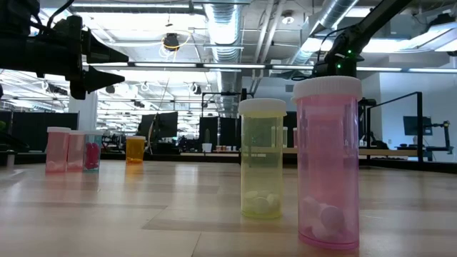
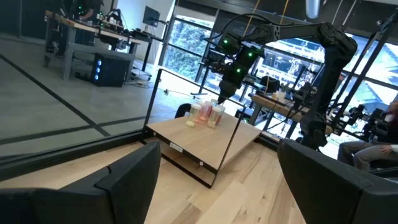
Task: Pick and place medicine bottles onto shelf by color
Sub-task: Put the yellow pill bottle on the shelf, then put the pink pill bottle on the shelf
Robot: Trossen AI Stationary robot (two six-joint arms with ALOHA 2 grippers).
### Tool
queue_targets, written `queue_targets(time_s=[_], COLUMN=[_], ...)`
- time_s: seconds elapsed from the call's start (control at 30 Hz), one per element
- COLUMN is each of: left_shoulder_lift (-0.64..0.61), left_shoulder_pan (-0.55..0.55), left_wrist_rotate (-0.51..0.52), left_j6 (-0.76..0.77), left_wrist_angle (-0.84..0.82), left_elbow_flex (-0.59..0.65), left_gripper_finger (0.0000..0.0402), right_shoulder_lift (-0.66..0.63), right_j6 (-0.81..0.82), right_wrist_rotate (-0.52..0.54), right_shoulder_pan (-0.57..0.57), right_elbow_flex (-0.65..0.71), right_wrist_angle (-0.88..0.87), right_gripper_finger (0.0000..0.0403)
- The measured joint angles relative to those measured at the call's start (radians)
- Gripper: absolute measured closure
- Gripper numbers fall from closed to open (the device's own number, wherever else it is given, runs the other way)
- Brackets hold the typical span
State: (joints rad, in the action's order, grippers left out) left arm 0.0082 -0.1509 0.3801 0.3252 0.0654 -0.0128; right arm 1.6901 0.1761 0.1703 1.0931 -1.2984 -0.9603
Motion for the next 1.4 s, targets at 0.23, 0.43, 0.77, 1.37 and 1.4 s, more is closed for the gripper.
queue_targets(time_s=[0.23,0.43,0.77,1.37,1.4], left_shoulder_lift=[0.000,0.000,0.000,0.000,0.000], left_shoulder_pan=[0.000,0.000,0.000,0.000,0.000], left_wrist_rotate=[0.000,0.000,0.000,0.000,0.000], left_j6=[0.000,0.000,0.000,0.000,0.000], left_wrist_angle=[0.000,0.000,0.000,0.000,0.000], left_elbow_flex=[0.000,0.000,0.000,0.000,0.000], left_gripper_finger=[0.0090,0.0090,0.0090,0.0090,0.0090], right_shoulder_lift=[0.000,-0.002,-0.002,-0.003,-0.003], right_j6=[0.010,0.011,0.029,0.522,0.558], right_wrist_rotate=[0.000,0.019,0.117,0.145,0.142], right_shoulder_pan=[0.000,-0.003,-0.045,-0.239,-0.261], right_elbow_flex=[0.000,-0.037,-0.139,-0.353,-0.364], right_wrist_angle=[0.004,-0.048,-0.159,-0.489,-0.516], right_gripper_finger=[0.0197,0.0195,0.0202,0.0220,0.0222])
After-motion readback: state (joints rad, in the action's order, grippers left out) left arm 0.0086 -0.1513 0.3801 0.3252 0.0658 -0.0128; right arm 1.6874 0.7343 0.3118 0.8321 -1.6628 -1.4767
